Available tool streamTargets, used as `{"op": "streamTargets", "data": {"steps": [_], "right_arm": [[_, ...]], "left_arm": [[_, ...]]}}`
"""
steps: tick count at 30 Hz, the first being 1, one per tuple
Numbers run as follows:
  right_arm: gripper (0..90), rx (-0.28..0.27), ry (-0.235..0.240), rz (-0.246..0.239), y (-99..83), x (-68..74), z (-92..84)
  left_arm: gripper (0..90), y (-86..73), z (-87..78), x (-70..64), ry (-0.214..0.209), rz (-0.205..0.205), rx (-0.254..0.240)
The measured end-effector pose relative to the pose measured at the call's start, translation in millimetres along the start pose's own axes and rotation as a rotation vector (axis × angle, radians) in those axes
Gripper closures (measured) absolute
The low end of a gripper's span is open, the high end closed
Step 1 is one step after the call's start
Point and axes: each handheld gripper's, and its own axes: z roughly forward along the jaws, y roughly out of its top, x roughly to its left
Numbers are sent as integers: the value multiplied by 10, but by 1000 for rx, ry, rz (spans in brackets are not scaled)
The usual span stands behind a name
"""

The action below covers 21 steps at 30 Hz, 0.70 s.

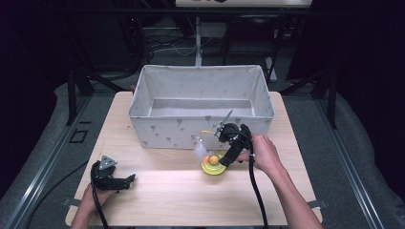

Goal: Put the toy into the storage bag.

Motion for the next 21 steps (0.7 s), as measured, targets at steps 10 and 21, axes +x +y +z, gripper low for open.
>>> {"op": "streamTargets", "data": {"steps": [10,21], "right_arm": [[401,-18,-5,-38,238,-48,-232],[661,38,-6,-93,380,-40,-265]], "left_arm": [[1,0,-3,1,-1,0,2],[1,-1,0,-1,1,-1,-1]]}}
